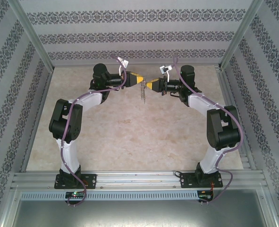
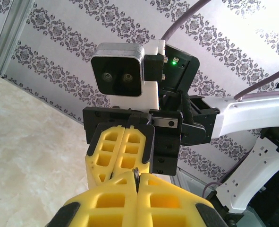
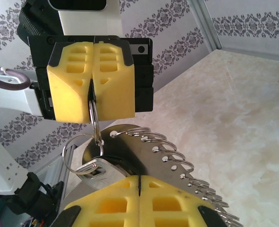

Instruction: Put the keys on the keyring

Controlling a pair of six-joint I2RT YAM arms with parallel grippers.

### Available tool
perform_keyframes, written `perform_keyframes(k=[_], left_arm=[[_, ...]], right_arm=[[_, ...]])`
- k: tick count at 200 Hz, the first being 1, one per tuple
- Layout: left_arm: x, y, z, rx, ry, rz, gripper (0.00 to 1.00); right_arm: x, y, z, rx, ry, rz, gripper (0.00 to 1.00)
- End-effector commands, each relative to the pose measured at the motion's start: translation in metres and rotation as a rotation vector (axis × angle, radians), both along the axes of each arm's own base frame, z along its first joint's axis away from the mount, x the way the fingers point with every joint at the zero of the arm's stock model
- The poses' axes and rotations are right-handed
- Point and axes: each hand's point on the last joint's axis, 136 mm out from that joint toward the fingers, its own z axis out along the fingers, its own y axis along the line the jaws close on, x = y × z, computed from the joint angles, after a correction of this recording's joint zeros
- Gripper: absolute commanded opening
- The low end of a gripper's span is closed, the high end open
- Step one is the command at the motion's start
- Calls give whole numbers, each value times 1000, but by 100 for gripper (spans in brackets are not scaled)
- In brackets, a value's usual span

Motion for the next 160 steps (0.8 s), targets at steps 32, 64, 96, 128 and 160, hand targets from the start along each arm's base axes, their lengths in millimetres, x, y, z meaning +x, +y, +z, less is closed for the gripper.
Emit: perform_keyframes(k=[32,64,96,128,160], left_arm=[[-8,-4,20,-21,-82,-39,0],[-10,-4,21,-20,-81,-47,0],[-12,-4,22,-20,-83,-50,0],[-11,-4,22,-21,-84,-52,0],[-12,-4,23,-21,-84,-56,0]], right_arm=[[-4,-9,6,6,-51,-22,48],[1,-9,10,18,-62,-19,52],[0,-3,16,39,-70,22,53],[-6,5,15,46,-68,69,52],[-13,7,14,57,-60,104,44]])
